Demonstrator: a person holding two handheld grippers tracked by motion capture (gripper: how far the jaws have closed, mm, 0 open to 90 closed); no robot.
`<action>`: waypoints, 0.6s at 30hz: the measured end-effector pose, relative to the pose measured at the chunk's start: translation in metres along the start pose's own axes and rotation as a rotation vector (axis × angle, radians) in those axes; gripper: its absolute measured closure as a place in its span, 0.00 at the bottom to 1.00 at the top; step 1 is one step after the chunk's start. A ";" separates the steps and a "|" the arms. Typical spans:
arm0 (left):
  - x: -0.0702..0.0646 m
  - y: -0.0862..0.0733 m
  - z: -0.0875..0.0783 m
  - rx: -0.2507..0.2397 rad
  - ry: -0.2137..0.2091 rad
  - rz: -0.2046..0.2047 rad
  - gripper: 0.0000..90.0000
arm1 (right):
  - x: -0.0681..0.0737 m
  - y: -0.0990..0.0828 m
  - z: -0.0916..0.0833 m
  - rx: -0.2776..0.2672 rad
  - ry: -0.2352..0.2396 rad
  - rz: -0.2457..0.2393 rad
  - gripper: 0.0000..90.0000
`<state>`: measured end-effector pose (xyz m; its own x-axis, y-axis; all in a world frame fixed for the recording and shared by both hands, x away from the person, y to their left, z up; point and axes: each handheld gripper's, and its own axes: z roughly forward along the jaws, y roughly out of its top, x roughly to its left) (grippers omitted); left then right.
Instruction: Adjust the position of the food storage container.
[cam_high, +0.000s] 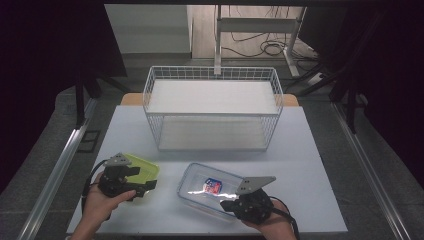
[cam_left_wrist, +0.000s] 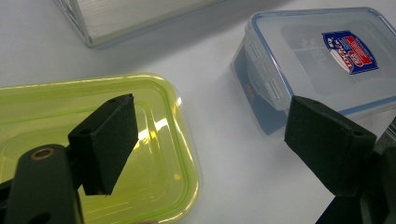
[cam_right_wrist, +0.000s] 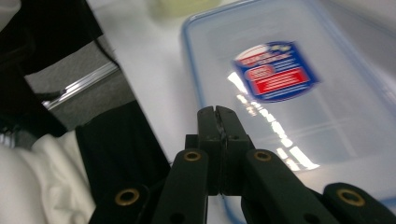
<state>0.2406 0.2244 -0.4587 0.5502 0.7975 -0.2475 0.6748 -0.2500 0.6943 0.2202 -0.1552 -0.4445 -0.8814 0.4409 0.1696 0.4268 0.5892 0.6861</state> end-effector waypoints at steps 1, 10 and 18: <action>0.000 0.000 0.000 0.000 -0.001 0.000 0.19 | 0.003 -0.001 0.003 0.010 0.008 -0.003 0.99; 0.001 -0.001 0.002 0.005 -0.002 0.000 0.19 | 0.017 -0.008 0.028 0.111 0.054 -0.044 0.99; 0.000 0.000 -0.001 -0.001 -0.002 0.001 0.19 | 0.015 -0.013 0.035 0.167 0.010 -0.062 0.99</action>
<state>0.2403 0.2250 -0.4584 0.5516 0.7964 -0.2479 0.6738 -0.2502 0.6953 0.2083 -0.1322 -0.4755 -0.9088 0.3938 0.1379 0.3983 0.7201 0.5683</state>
